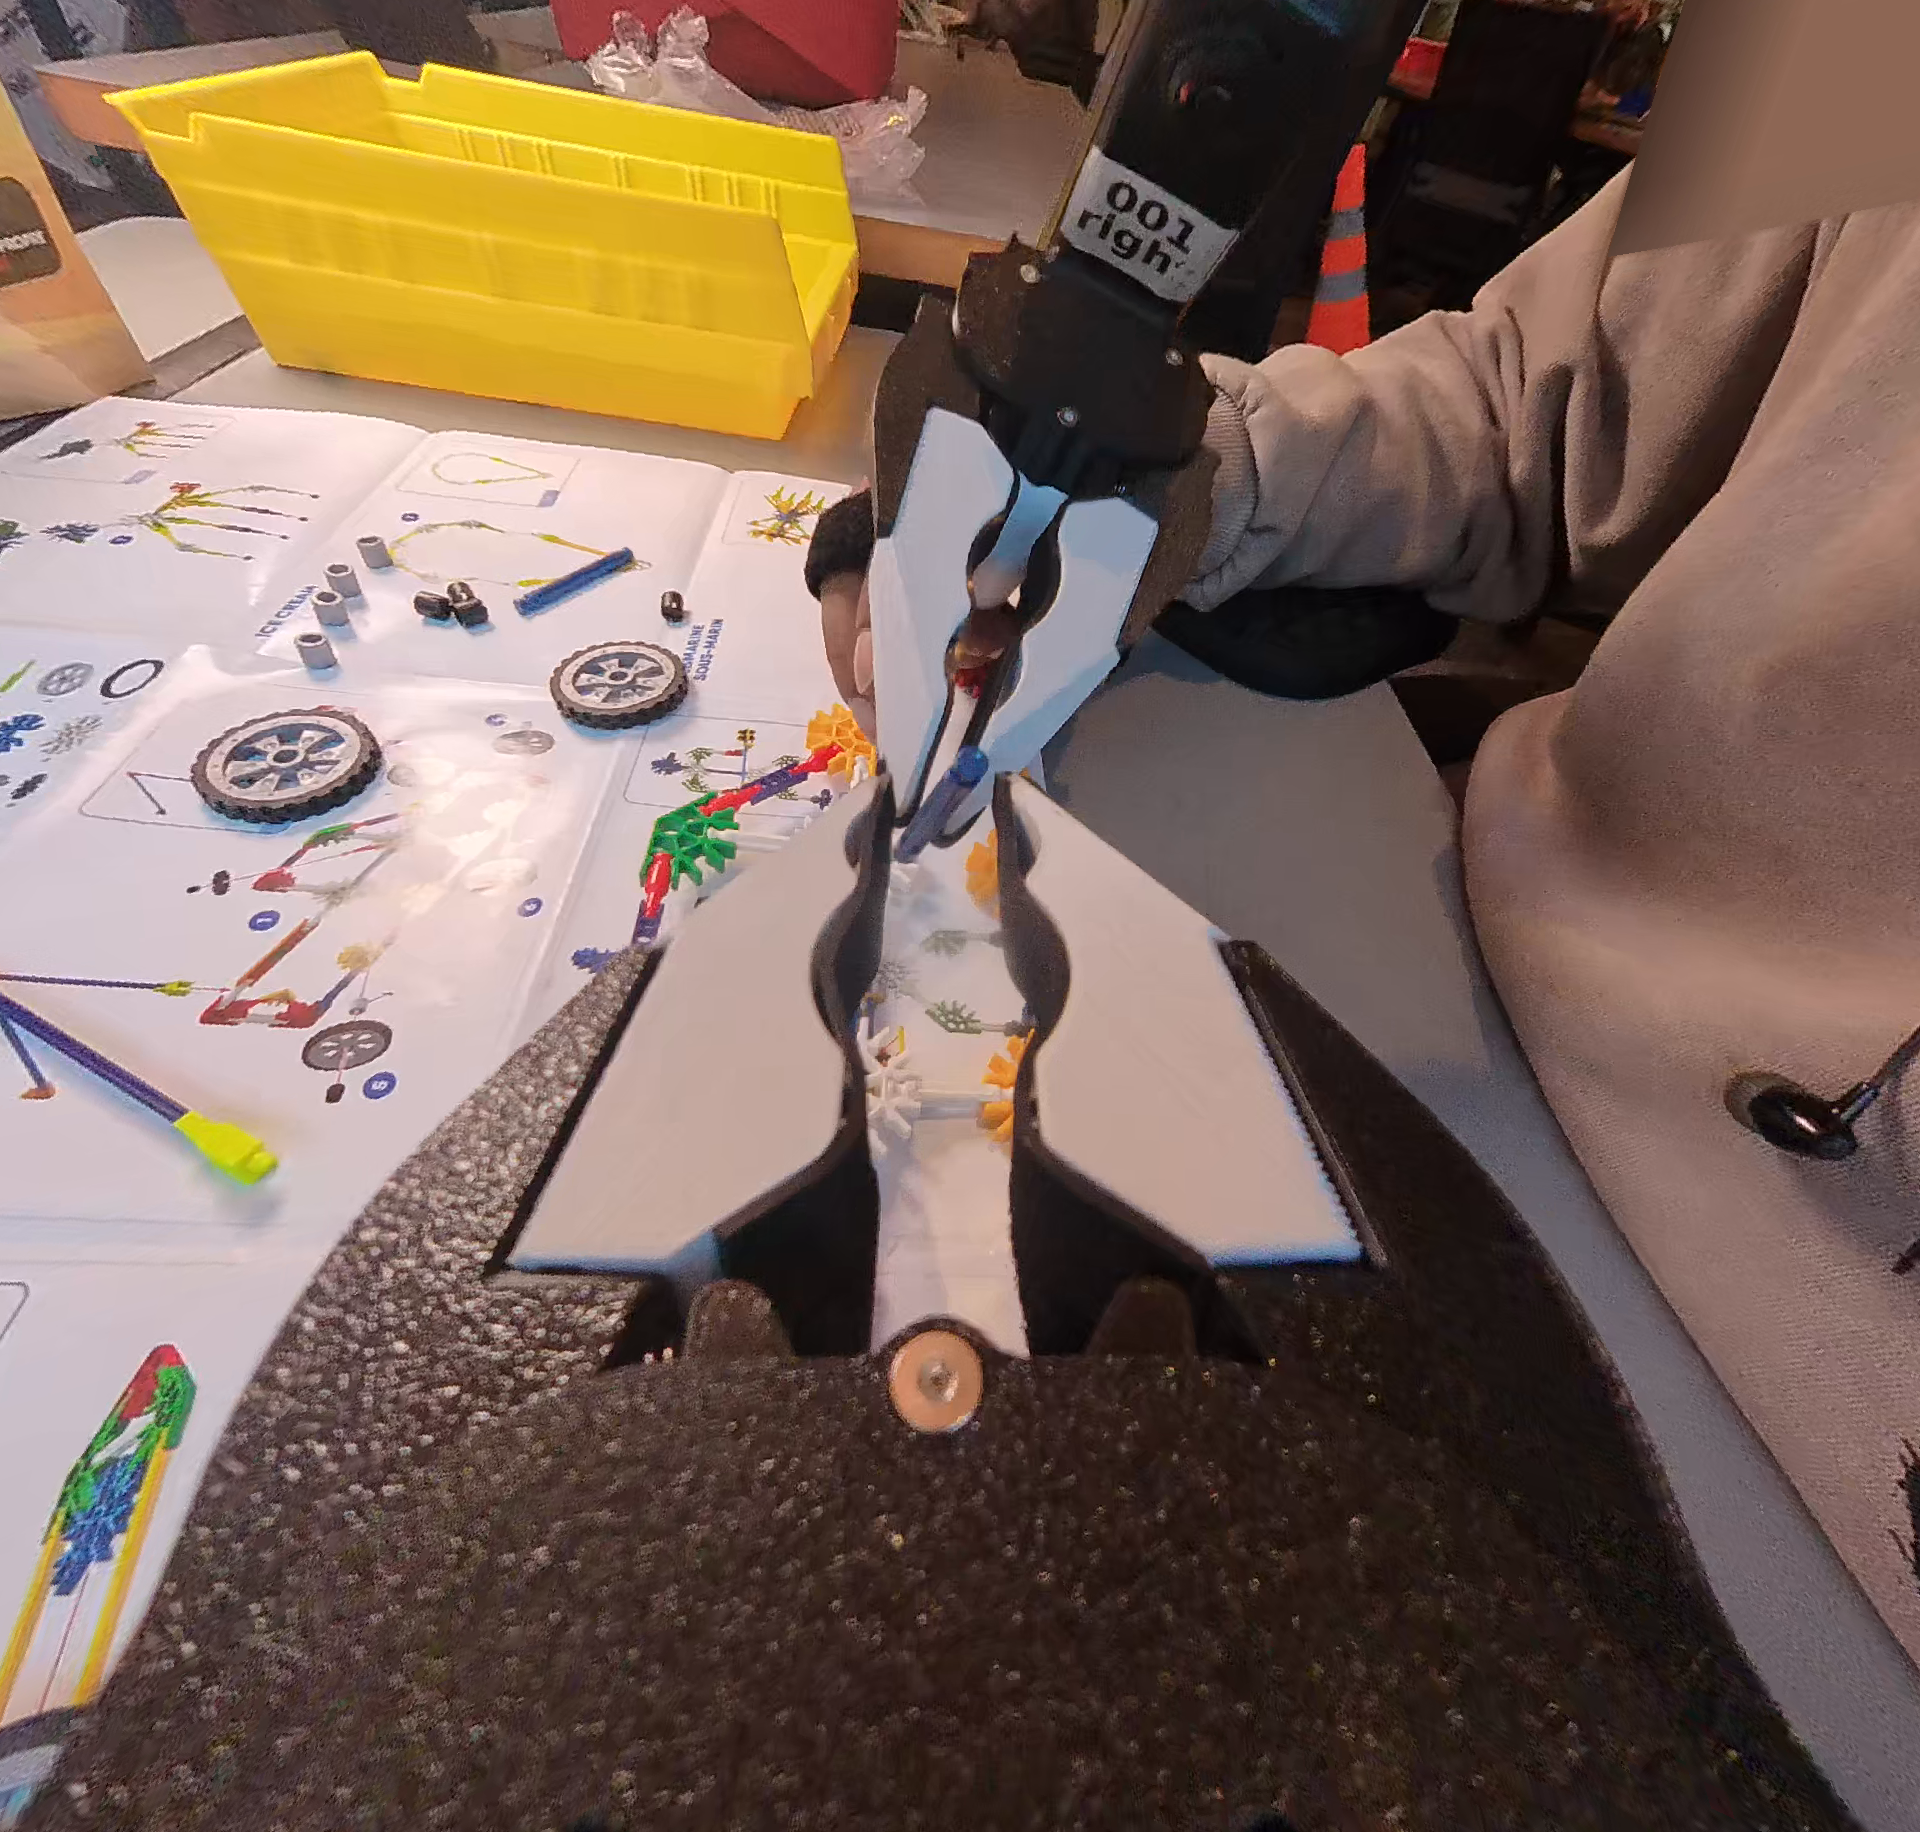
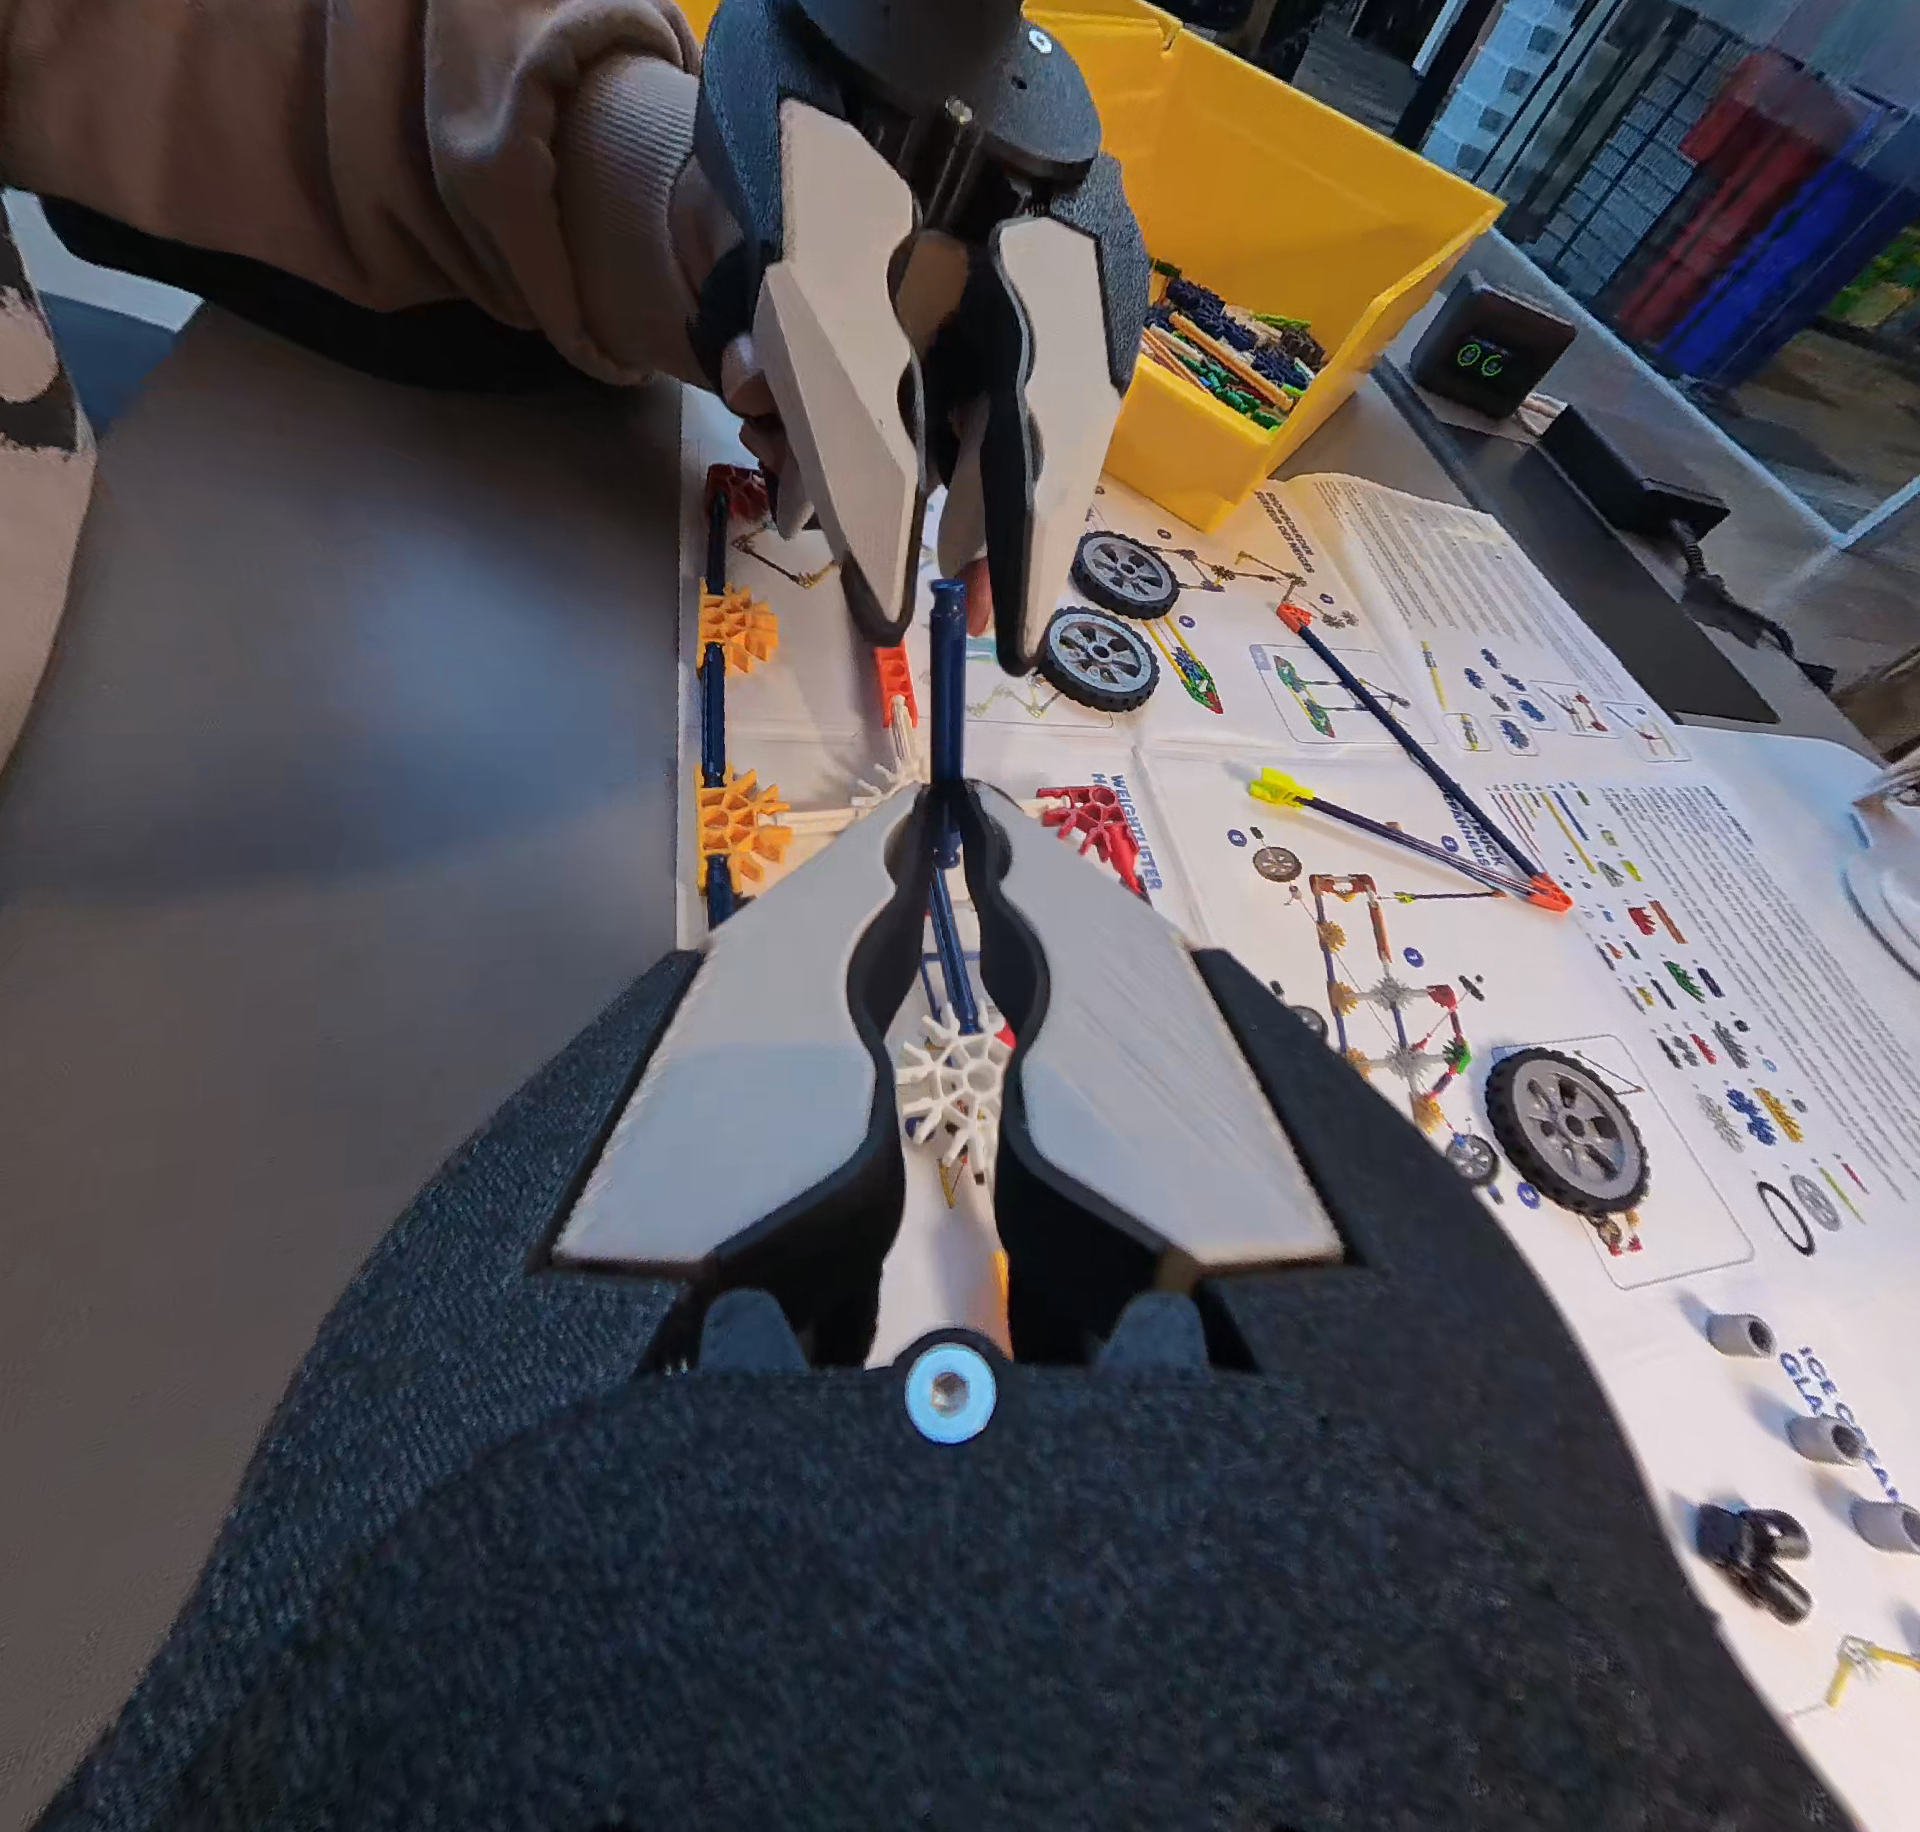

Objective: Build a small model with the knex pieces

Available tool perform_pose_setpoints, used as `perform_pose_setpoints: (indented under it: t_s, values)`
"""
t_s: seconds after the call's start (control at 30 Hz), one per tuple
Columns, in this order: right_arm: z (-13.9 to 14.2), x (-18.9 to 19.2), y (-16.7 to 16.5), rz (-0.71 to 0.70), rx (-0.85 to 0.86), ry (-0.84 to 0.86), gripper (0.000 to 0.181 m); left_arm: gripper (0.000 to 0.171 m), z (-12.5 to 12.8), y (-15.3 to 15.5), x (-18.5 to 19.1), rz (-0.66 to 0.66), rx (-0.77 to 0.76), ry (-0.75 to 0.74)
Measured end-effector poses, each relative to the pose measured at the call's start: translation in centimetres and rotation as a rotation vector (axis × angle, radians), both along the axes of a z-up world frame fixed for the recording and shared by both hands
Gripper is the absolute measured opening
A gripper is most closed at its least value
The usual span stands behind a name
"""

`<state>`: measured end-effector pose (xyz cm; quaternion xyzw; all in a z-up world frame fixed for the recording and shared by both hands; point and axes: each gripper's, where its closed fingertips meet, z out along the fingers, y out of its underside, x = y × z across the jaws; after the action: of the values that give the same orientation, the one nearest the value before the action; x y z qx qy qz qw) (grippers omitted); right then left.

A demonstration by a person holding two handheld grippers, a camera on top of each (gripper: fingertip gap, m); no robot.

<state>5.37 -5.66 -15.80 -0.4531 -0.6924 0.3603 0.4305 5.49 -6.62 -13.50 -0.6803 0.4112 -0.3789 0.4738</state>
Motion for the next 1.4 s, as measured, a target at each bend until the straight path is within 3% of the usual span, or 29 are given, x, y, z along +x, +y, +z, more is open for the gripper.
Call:
perform_pose_setpoints:
  t_s: [0.27, 0.43, 0.6, 0.77, 0.87, 1.0, 1.3, 1.4]
  values:
    - [-0.5, 0.0, 0.5, -0.017, 0.039, -0.024, 0.002, 0.005, -0.7, 0.3, -0.3, 0.012, 0.009, 0.042]
    - [-1.0, -0.1, 0.7, -0.039, 0.104, -0.054, 0.002, 0.023, -0.9, 0.5, -0.2, 0.029, 0.031, 0.079]
    - [-0.7, -0.1, 0.5, -0.043, 0.133, -0.046, 0.002, 0.004, -1.7, 0.8, -0.1, 0.058, 0.095, 0.163]
    - [1.8, 0.1, 0.8, -0.057, 0.023, 0.080, 0.002, 0.003, 0.6, 1.1, -0.3, 0.079, 0.075, -0.001]
    - [2.3, 0.2, 0.7, -0.058, -0.004, 0.099, 0.016, 0.003, 2.3, 0.9, -0.3, 0.067, 0.058, -0.124]
    - [2.6, 0.1, 0.6, -0.057, 0.008, 0.121, 0.003, 0.003, 2.7, 0.6, -0.2, 0.054, 0.052, -0.154]
    - [1.1, 0.6, 1.0, -0.058, 0.048, 0.031, 0.003, 0.005, 0.2, 0.8, -0.5, 0.051, 0.022, -0.030]
    - [0.0, 0.6, 0.7, -0.044, 0.085, -0.015, 0.003, 0.015, -0.2, 0.5, -0.3, 0.035, 0.022, 0.003]
